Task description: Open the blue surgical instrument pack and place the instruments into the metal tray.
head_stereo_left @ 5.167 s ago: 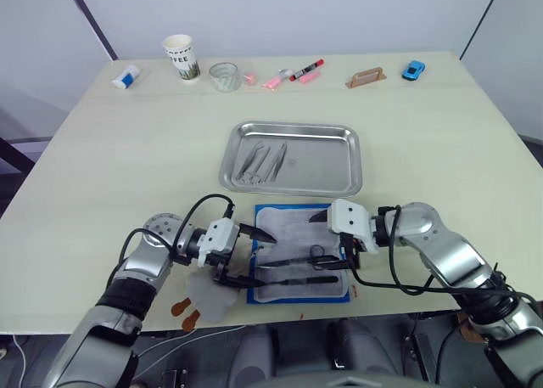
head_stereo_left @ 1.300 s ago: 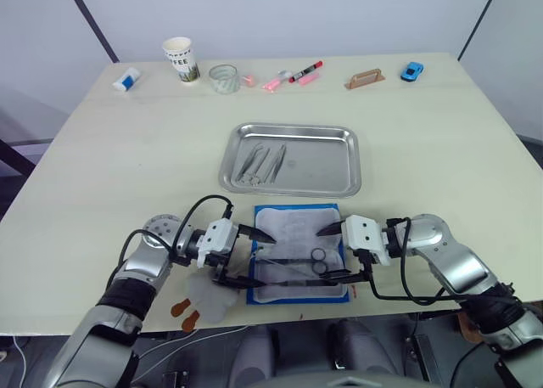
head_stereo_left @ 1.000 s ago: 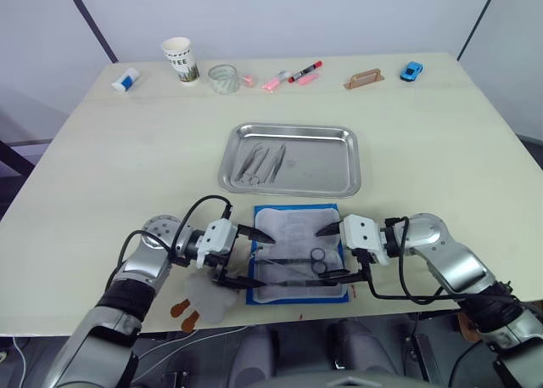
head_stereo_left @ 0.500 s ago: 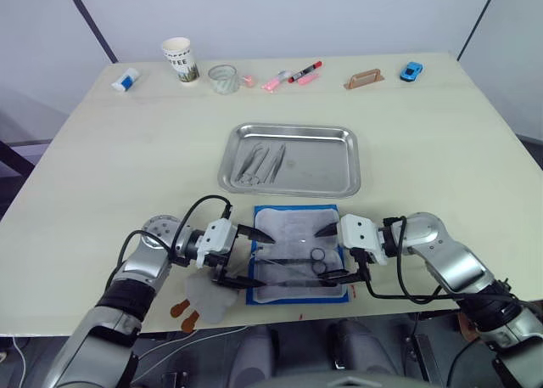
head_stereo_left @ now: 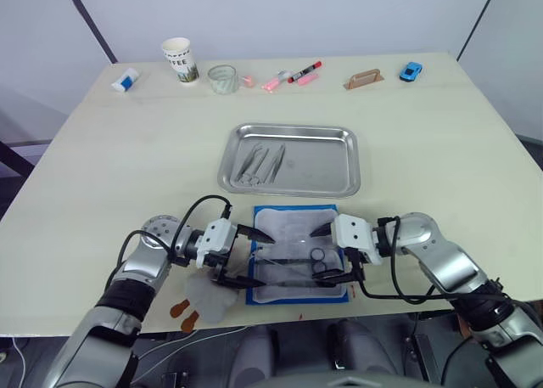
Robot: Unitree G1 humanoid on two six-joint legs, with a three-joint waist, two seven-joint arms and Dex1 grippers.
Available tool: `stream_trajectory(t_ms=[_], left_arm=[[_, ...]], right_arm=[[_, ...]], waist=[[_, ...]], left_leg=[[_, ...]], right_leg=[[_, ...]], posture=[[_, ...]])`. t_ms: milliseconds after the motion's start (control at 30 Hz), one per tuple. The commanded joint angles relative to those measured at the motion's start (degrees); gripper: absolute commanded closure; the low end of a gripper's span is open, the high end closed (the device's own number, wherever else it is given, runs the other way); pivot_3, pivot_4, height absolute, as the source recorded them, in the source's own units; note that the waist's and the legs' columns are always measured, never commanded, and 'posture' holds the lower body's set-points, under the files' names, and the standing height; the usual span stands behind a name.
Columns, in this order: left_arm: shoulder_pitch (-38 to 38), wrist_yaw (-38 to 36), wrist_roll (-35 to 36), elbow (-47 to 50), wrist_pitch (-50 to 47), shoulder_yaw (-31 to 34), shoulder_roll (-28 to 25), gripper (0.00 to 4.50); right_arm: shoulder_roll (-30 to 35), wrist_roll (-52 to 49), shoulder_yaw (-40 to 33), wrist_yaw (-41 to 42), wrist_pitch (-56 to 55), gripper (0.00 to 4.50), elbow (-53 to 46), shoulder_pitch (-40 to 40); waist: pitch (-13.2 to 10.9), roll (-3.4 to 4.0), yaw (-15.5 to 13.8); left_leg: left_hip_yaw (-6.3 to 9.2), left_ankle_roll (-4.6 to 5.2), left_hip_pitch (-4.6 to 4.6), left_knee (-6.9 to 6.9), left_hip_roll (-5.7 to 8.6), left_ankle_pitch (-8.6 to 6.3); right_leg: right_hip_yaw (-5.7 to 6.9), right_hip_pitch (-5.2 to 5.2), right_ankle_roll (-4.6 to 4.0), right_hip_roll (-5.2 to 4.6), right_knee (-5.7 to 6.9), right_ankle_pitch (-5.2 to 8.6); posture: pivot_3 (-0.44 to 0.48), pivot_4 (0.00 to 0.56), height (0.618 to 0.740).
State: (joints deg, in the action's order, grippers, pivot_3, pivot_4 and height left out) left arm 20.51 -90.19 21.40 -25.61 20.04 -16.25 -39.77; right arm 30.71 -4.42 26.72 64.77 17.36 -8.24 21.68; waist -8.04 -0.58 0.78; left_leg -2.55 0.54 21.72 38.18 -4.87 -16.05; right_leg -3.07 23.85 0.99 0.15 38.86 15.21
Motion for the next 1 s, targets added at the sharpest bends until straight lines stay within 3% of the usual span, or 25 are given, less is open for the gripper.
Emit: stream_trajectory(t_ms=[33, 200, 333, 833, 1000], left_arm=[[-1.7, -2.3, -3.4, -2.2, -1.1, -1.4, -0.8, 0.04], [-1.3, -2.3, -3.5, -2.8, -0.8, -1.4, -0.8, 0.04], [-1.1, -2.3, -3.4, -3.2, -0.7, -1.7, -0.8, 0.04], [-2.0, -2.3, -3.1, -2.0, -1.2, -1.7, -1.4, 0.04], [-2.3, -2.3, -3.0, -1.7, -1.3, -1.7, -1.3, 0.04]], right_arm=[[0.7, -0.1, 0.1, 0.1, 1.5, 0.00, -1.7, -0.9], [3.4, -3.3, -3.3, 1.3, 4.3, 0.00, -6.1, 0.1], [1.8, -6.6, -3.9, 0.4, 9.9, 0.00, -11.2, 1.7], [1.1, -0.5, 4.4, -7.5, 28.5, 0.00, -18.1, 9.1], [1.9, 1.0, 7.0, -8.9, 30.2, 0.00, -18.8, 10.0]], waist=[[0.0, 0.00, 0.0], [0.0, 0.01, -0.1], [0.0, 0.03, 0.0], [0.0, 0.04, 0.0], [0.0, 0.03, 0.0]], left_leg=[[0.00, 0.00, 0.00, 0.00, 0.00, 0.00], [-0.01, 0.00, 0.03, 0.00, 0.00, 0.00], [0.00, 0.00, 0.02, 0.00, 0.00, 0.00], [0.01, 0.00, 0.06, 0.00, 0.00, 0.00], [0.01, 0.00, 0.07, -0.01, 0.00, 0.00]], right_leg=[[0.00, 0.00, 0.00, 0.00, 0.00, 0.00], [0.00, 0.01, 0.00, -0.01, -0.01, 0.00], [0.00, 0.02, 0.00, 0.00, 0.01, 0.00], [0.01, 0.07, -0.01, -0.01, 0.00, 0.01], [0.01, 0.08, -0.03, -0.01, 0.00, 0.01]], posture=[[0.000, 0.150, 0.737], [0.000, 0.150, 0.737], [0.000, 0.150, 0.737], [0.000, 0.150, 0.737], [0.000, 0.150, 0.737]])
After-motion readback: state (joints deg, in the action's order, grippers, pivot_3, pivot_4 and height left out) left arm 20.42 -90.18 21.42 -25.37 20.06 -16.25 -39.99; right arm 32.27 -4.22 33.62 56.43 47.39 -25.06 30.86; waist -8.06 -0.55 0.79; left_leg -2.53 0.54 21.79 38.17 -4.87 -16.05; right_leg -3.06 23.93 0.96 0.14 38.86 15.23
